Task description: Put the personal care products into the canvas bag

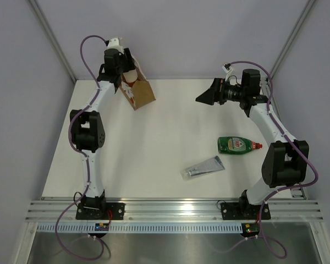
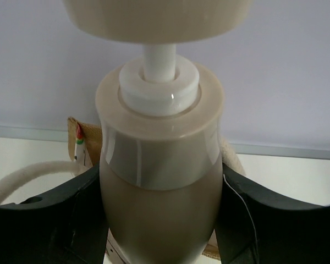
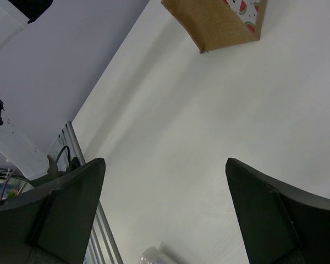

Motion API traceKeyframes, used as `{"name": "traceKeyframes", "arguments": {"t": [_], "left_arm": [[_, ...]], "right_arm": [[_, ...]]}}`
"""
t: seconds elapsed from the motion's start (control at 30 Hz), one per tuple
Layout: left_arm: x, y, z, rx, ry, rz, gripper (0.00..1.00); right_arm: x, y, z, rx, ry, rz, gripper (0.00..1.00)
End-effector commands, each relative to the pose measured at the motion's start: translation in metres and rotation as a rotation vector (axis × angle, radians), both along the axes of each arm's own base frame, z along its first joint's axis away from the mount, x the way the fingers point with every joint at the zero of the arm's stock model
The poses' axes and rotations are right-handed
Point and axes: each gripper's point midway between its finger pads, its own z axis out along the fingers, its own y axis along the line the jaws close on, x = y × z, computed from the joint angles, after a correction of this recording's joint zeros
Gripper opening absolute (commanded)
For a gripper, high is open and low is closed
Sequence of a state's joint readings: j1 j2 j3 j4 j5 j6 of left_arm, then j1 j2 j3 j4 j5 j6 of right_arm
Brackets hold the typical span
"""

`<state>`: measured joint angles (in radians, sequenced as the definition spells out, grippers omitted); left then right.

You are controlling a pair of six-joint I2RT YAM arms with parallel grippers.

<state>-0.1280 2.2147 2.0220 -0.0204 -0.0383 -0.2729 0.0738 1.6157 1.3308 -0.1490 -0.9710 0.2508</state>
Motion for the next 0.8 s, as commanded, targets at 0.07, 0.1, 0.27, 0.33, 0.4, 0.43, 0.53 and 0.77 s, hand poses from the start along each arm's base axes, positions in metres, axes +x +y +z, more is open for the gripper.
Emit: {"name": "traceKeyframes", "arguments": {"t": [0.07,0.1,0.27,0.33,0.4,0.43,0.53,0.77], "left_arm": [[-0.005,0.004,0.064,-0.039,-0.199,-0.007,0.00],[-0.004,0.012,0.060,-0.031,-0.191,0.004,0.00],[0.006,0.031,0.051,-0.003,-0.212,0.026,0.00],[0.012,0.033,0.060,0.037,-0.242,0.024,0.00],[0.020,0.036,0.048,0.038,-0.216,0.021,0.00],[0.022,0.036,0.050,0.024,-0.220,0.017,0.00],[0.023,0.031,0.048,-0.001,-0.223,-0.019,0.00],[0.021,0.035,0.026,0.120,-0.197,-0.052,0.00]], "right_arm": [[-0.003,0.000,0.019,0.022,-0.062,0.014,0.99],[-0.002,0.000,0.019,0.023,-0.063,0.014,1.00],[-0.003,0.000,0.021,0.026,-0.068,0.020,1.00],[-0.003,0.000,0.024,0.026,-0.075,0.019,1.00],[-0.004,0.000,0.024,0.023,-0.075,0.020,1.00],[-0.005,-0.001,0.024,0.023,-0.074,0.020,0.99],[-0.004,-0.002,0.020,0.026,-0.061,0.011,1.00],[0.000,-0.003,0.019,0.028,-0.064,0.011,1.00]]}}
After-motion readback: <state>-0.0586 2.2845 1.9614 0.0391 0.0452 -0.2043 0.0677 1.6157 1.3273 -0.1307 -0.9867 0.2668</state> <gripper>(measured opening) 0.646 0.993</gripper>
